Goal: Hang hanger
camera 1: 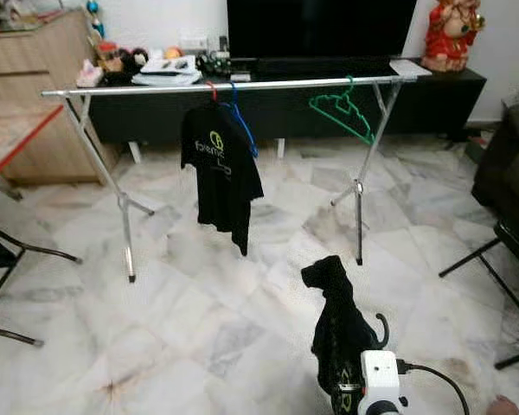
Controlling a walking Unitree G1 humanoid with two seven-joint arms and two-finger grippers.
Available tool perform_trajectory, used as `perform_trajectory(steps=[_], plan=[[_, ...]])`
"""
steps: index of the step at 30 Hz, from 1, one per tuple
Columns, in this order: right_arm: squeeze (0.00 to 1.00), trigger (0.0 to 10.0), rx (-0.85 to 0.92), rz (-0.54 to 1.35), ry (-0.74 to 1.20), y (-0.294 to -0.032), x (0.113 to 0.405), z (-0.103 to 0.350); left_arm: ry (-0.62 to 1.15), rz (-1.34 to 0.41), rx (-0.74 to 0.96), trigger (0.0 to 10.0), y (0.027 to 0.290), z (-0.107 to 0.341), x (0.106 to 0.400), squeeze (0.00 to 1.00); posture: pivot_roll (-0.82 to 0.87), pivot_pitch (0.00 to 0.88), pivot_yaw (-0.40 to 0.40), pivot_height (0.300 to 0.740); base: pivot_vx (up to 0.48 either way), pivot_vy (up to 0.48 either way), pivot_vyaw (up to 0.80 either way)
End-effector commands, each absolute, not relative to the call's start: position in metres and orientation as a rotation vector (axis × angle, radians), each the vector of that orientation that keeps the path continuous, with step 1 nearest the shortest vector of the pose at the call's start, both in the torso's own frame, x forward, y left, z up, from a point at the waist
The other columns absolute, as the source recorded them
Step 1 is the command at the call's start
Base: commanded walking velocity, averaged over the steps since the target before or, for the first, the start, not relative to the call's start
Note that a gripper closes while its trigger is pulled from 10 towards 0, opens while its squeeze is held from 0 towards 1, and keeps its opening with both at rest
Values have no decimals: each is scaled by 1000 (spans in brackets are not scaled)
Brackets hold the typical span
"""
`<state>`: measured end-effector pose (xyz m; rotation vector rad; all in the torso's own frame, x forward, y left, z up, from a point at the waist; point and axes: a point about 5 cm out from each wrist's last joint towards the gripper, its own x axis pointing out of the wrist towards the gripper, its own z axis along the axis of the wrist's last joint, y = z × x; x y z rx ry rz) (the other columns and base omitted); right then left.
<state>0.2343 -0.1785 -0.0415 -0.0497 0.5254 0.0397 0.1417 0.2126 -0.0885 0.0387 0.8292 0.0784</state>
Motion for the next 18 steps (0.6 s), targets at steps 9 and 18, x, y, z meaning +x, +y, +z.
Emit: perform_trajectory(steps=[9, 18], plan=[[0, 10000, -184, 51, 571, -193, 248, -35, 780, 45, 61, 10000, 213, -85, 145, 0, -130, 71, 22, 740, 0, 0, 0], [0, 10000, -416, 209, 656, -215, 263, -23, 658, -68, 189, 10000, 208, -75, 158, 0, -119, 69, 12, 740, 0, 0, 0]])
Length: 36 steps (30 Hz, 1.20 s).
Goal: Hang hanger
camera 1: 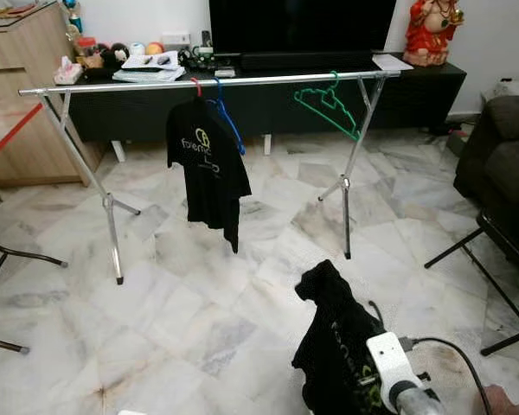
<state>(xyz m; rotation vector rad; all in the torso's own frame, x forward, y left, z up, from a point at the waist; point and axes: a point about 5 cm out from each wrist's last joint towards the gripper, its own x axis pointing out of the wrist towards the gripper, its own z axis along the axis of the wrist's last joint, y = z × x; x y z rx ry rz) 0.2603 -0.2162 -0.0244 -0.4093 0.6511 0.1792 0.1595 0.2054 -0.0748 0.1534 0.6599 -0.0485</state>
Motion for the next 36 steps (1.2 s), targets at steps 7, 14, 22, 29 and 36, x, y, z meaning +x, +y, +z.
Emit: perform_trajectory(steps=[7, 14, 22, 29, 36], plan=[[0, 10000, -564, 480, 689, -210, 265, -20, 550, -249, 362, 10000, 200, -65, 169, 0, -111, 68, 11, 740, 0, 0, 0], [0, 10000, -584, 562, 664, -205, 276, -9, 362, -315, 447, 10000, 195, -46, 187, 0, -106, 65, 9, 740, 0, 0, 0], [0, 10000, -631, 793, 659, -192, 279, -2, 253, -384, 464, 10000, 188, 18, 287, 0, -99, 60, 8, 740, 0, 0, 0], [0, 10000, -719, 987, 690, -192, 280, 5, 279, -509, 535, 10000, 183, 17, 286, 0, -87, 53, -1, 740, 0, 0, 0], [0, 10000, -733, 1180, 697, -188, 277, 12, 342, -644, 570, 10000, 177, 9, 280, 0, -70, 45, -8, 740, 0, 0, 0]])
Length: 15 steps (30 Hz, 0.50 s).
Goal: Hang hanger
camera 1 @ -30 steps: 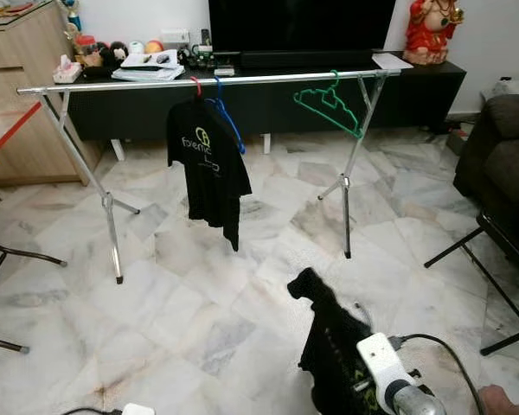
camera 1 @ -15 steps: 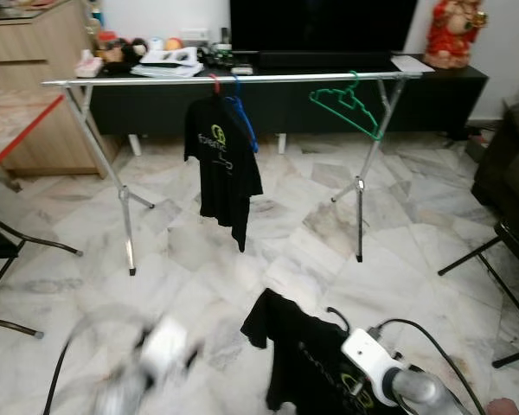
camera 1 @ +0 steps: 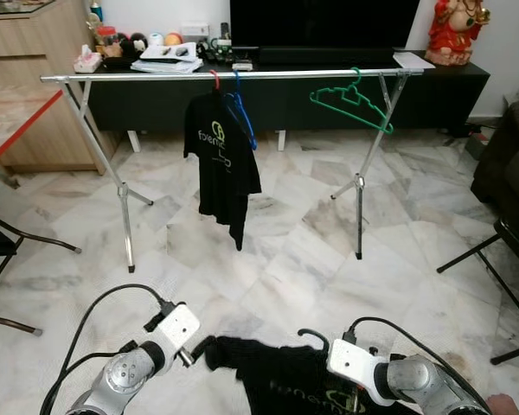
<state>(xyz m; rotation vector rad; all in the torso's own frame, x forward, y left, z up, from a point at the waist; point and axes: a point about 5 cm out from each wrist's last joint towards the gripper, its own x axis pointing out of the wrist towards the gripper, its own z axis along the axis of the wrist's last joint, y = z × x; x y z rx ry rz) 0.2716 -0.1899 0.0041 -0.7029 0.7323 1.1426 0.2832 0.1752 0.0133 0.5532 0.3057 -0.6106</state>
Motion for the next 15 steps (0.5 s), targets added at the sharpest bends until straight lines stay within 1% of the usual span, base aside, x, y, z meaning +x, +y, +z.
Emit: perform_trajectory(steps=[1, 2, 5, 7, 11, 15], plan=[[0, 10000, -742, 1195, 703, -189, 277, 13, 377, -692, 582, 10000, 177, 5, 276, 0, -66, 46, -12, 740, 0, 0, 0], [0, 10000, -766, 1213, 711, -193, 278, 16, 444, -804, 630, 10000, 177, -2, 268, 0, -59, 44, -17, 740, 0, 0, 0], [0, 10000, -785, 1223, 706, -196, 283, 22, 504, -872, 665, 10000, 181, -8, 261, 0, -53, 42, -23, 740, 0, 0, 0], [0, 10000, -787, 1231, 700, -196, 286, 26, 518, -879, 645, 10000, 182, -8, 261, 0, -54, 41, -25, 740, 0, 0, 0], [0, 10000, -818, 1243, 689, -196, 290, 31, 525, -855, 667, 10000, 187, -7, 263, 0, -55, 35, -30, 740, 0, 0, 0], [0, 10000, -817, 1320, 637, -189, 292, 41, 541, -824, 630, 10000, 189, -5, 266, 0, -47, 28, -39, 740, 0, 0, 0]])
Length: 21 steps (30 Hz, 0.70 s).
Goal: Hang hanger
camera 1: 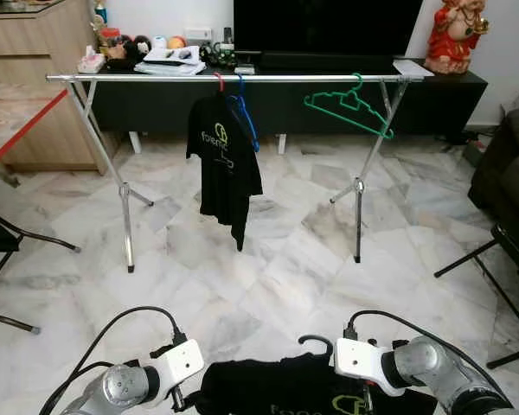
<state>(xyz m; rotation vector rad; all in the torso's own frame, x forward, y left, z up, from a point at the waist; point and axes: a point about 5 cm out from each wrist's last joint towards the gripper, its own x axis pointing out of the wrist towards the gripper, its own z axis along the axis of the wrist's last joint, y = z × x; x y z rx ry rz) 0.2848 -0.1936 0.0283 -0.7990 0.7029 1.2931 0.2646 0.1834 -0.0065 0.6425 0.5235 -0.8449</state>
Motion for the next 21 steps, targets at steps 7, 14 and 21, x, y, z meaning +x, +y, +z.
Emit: perform_trajectory(steps=[7, 14, 21], plan=[[0, 10000, -843, 1369, 545, -178, 302, 57, 546, -763, 566, 10000, 188, -4, 271, 0, -54, 9, -43, 740, 0, 0, 0], [0, 10000, -860, 1367, 533, -179, 304, 62, 546, -739, 539, 9059, 186, -2, 276, 0, -52, 2, -50, 740, 0, 0, 0], [0, 10000, -863, 1351, 514, -179, 308, 67, 555, -762, 549, 0, 186, -1, 277, 0, -53, 12, -51, 740, 0, 0, 0]])
